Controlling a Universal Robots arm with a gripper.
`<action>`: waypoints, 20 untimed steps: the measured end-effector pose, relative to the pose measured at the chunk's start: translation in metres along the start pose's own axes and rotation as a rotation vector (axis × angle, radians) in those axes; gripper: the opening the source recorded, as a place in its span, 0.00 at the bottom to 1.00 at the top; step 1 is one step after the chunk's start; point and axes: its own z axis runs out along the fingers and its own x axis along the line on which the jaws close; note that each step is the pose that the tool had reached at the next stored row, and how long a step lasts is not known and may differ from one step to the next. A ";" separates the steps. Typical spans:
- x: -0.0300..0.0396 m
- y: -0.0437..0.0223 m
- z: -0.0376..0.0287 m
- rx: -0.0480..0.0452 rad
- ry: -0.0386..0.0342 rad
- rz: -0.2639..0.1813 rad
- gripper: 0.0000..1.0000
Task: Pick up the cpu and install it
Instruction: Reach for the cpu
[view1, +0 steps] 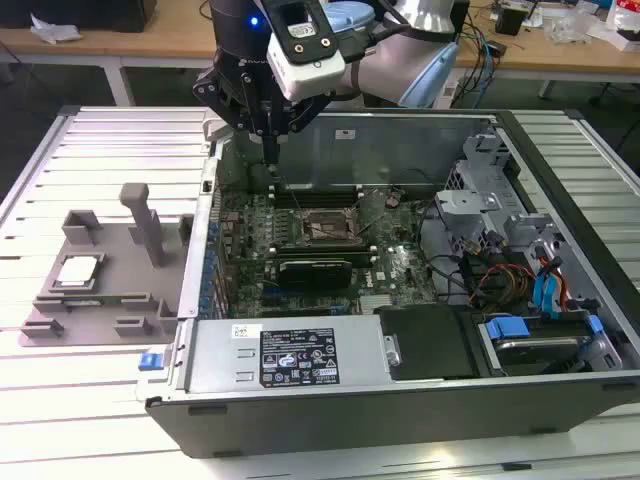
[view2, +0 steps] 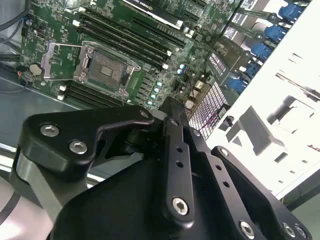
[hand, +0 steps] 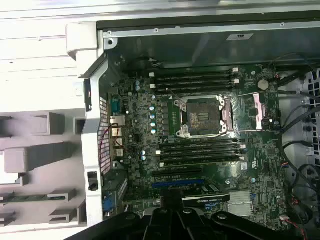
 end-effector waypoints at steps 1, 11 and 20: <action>0.0000 0.0000 0.0000 0.0000 0.0000 0.000 0.11; 0.0001 0.0000 0.0000 0.0000 0.0000 0.000 0.11; 0.0102 -0.0006 -0.0003 0.0000 0.0000 0.000 0.11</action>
